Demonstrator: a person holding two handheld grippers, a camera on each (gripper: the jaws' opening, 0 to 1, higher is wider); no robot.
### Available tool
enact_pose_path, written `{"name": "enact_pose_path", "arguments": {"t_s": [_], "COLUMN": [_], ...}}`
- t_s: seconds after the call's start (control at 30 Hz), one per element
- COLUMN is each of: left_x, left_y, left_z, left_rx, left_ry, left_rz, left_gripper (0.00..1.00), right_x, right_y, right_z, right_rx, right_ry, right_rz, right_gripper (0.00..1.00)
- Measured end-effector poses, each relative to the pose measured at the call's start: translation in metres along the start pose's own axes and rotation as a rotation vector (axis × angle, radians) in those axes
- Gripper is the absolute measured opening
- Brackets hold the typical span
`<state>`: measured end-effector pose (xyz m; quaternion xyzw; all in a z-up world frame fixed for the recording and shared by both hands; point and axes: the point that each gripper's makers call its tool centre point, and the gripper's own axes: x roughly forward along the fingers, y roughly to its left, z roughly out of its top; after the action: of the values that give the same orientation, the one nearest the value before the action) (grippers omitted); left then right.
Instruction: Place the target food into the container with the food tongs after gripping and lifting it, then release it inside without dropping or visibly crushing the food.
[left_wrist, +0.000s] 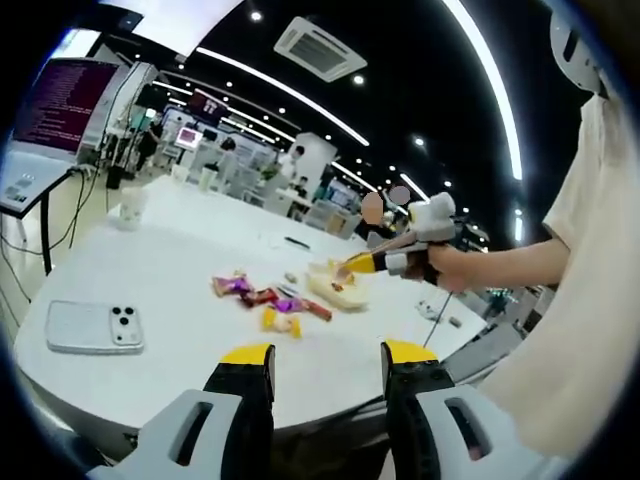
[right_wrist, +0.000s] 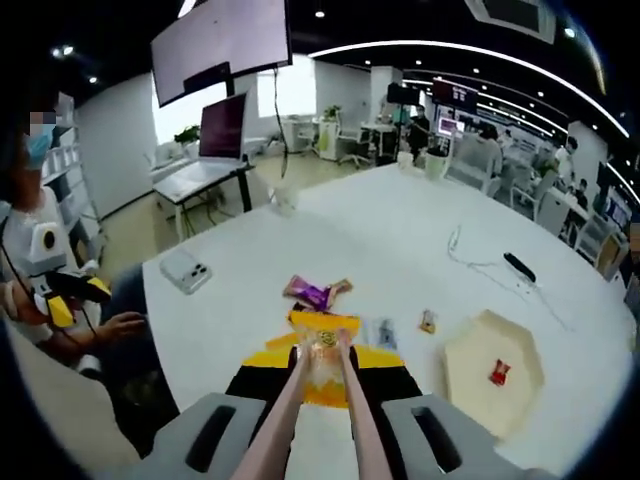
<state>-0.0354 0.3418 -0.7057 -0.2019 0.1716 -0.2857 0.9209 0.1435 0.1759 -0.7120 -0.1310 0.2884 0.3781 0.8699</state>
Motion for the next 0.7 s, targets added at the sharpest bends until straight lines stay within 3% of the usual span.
{"name": "enact_pose_path", "arguments": {"t_s": [0.7], "left_x": [0.004], "left_y": [0.006], "left_z": [-0.006], "left_rx": [-0.018], "left_ry": [0.007], "left_rz": [0.004], "left_gripper": [0.42], "right_x": [-0.01], "right_y": [-0.024], "right_z": [0.018], "right_rx": [0.037], "right_ry": [-0.049], "right_rz": [-0.028], "right_gripper": [0.19]}}
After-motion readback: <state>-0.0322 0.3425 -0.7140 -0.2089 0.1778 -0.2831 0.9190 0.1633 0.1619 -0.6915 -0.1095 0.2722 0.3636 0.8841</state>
